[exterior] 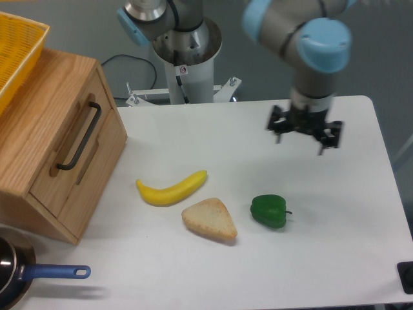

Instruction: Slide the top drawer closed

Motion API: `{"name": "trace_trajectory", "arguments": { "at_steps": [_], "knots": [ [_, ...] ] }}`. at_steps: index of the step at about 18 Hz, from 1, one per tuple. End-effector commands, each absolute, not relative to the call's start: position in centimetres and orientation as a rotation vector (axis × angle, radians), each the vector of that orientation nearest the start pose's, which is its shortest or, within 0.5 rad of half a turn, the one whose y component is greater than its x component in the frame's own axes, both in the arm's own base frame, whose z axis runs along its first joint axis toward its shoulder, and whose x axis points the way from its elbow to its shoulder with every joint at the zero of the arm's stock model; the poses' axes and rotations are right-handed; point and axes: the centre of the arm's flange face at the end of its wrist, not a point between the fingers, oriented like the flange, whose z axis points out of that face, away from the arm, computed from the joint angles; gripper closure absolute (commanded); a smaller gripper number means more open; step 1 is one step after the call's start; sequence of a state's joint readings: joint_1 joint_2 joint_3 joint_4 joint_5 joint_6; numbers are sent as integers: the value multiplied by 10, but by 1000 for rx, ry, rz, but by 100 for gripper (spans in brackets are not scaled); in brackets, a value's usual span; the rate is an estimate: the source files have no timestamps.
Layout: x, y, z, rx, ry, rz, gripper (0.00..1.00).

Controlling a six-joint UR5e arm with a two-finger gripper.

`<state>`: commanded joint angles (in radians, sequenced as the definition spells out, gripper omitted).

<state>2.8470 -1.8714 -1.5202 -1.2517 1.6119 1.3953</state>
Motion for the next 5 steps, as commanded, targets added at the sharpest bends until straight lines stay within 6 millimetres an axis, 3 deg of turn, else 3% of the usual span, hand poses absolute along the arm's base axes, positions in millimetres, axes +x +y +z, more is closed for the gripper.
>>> {"name": "trace_trajectory", "arguments": {
  "at_steps": [5],
  "knots": [
    [-583, 262, 350, -3242, 441, 79, 0]
  ]
}}
